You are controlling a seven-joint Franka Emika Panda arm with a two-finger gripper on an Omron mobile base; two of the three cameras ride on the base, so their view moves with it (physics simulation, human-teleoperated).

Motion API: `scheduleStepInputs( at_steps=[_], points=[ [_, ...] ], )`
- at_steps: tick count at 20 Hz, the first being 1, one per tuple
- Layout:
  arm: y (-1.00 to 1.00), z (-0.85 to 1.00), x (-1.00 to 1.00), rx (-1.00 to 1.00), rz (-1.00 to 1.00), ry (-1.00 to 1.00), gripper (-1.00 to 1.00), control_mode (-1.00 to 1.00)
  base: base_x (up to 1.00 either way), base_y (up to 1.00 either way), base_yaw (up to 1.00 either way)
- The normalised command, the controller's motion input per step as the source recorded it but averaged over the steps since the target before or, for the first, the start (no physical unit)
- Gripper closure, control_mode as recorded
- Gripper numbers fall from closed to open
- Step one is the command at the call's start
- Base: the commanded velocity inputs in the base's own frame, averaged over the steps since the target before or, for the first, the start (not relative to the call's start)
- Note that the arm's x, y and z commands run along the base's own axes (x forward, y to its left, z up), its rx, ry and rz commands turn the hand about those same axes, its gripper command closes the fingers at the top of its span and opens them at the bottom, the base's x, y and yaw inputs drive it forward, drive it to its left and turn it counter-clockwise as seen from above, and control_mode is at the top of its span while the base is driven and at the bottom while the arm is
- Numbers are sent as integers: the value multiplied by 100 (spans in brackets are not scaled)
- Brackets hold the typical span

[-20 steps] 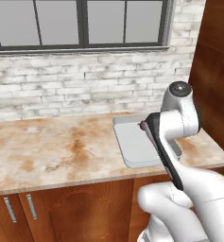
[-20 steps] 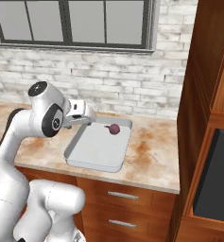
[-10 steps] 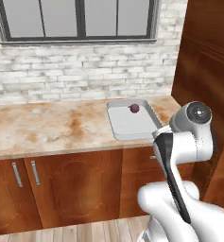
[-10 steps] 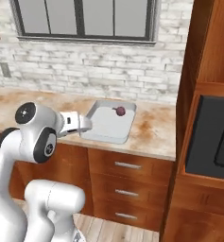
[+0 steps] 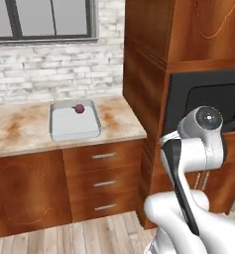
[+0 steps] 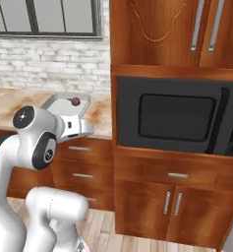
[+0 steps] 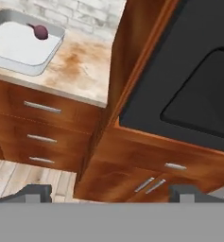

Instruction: Place one onion and one fish in each tupperware on the nearby counter, to pack two identical lunches.

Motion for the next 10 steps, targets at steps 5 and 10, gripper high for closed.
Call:
scheduleStepInputs(
  at_steps=[5, 10],
  points=[
    [0, 0, 0, 0, 0, 0, -100, 100, 0, -100, -11],
    [0, 0, 0, 0, 0, 0, -100, 100, 0, -100, -13]
  ],
)
